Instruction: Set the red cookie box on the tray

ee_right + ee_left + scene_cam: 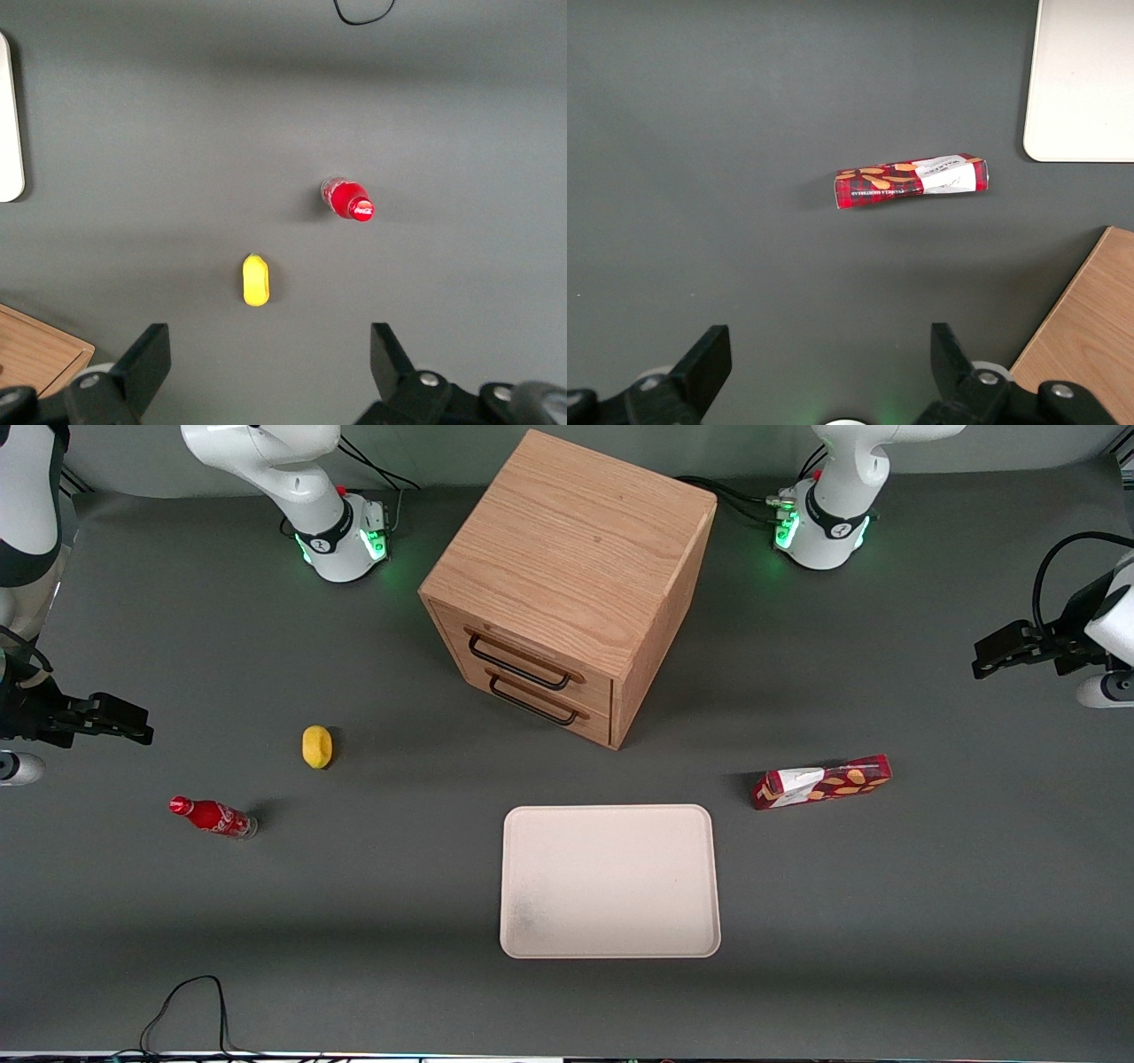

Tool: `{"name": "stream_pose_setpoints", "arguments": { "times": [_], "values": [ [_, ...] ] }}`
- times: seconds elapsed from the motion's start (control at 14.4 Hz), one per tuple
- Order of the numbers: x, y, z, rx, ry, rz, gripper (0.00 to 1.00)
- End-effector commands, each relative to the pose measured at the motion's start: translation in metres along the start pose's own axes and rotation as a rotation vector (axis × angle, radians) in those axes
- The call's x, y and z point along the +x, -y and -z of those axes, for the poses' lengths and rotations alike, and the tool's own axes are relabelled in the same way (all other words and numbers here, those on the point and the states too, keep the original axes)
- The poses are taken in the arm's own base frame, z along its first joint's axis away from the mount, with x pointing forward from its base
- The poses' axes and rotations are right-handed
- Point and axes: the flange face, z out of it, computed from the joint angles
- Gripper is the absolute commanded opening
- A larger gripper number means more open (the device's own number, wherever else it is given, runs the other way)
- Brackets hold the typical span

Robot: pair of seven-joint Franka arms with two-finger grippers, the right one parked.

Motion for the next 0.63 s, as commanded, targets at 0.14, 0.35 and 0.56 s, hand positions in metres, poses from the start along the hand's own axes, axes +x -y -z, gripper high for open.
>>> {"name": "stream_pose_setpoints", "arguments": {
  "times": [0.14,0.35,0.56],
  "values": [
    [-0.003,-0.051,-0.006,0.005,0.004,-0.03,1.0],
    [-0.006,-0.085,-0.007,0.001,-0.02,0.019,1.0],
    [-0.014,-0.088,-0.012,0.003,-0.011,0.048,1.0]
  ]
}}
